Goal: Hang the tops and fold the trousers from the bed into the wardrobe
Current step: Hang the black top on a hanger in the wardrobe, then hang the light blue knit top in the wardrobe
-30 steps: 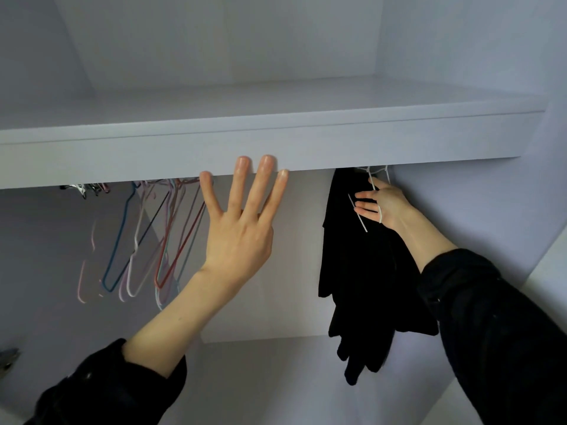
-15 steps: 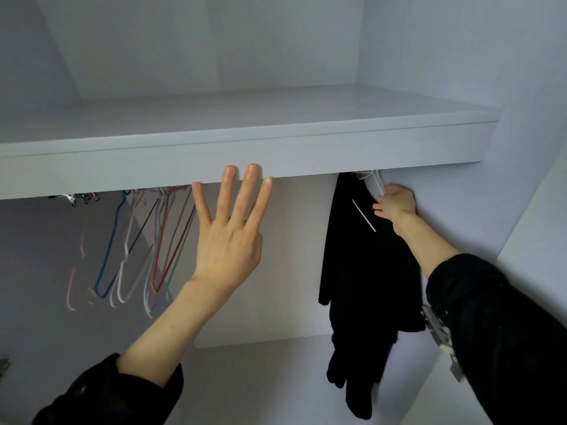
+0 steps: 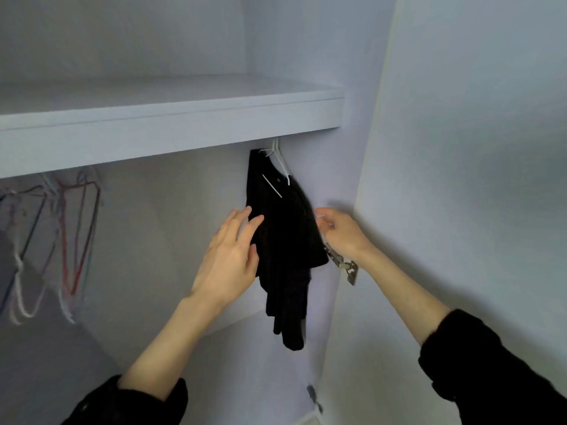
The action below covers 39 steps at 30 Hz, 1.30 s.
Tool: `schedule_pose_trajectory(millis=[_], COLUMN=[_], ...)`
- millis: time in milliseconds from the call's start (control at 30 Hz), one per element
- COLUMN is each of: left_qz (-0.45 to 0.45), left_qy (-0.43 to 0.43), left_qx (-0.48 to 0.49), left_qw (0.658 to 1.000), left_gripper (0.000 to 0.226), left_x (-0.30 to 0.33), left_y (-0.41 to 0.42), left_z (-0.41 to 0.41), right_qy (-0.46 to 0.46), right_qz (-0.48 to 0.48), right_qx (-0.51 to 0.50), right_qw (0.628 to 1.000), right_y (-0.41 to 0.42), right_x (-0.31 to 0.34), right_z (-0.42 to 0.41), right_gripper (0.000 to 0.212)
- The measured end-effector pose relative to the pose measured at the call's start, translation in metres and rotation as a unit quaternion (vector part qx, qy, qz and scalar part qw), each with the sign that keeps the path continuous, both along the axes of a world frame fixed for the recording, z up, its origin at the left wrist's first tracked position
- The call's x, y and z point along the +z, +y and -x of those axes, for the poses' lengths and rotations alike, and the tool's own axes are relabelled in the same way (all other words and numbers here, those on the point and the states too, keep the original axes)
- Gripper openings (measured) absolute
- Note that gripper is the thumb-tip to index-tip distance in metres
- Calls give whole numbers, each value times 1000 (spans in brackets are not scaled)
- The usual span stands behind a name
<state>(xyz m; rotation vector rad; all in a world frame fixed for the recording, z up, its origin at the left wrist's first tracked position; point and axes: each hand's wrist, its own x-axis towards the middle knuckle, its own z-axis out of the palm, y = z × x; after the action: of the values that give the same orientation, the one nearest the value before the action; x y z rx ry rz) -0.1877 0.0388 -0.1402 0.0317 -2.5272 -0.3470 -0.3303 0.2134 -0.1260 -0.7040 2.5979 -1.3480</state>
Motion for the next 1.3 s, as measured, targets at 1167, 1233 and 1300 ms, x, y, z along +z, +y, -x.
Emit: schedule_pose_trajectory(millis=[1167,1233,1300], left_qz=[24,51,76], left_qy=[-327,-327,-332], left_qx=[-751,-768,-782], left_qw=[573,549,522], left_gripper=[30,32,34], left_x=[-114,-119,-125], left_y=[635,674,708], left_z=[-429,-469,-502], right_qy=[-148,-151,-148], right_qz=[186,181,182], right_qx=[-744,-766,-788], right_qw=[624,598,569], right_y=[530,556,579], right_x=[-105,-113,-121], right_z=[-795,-838,-874], right_gripper=[22,24,25])
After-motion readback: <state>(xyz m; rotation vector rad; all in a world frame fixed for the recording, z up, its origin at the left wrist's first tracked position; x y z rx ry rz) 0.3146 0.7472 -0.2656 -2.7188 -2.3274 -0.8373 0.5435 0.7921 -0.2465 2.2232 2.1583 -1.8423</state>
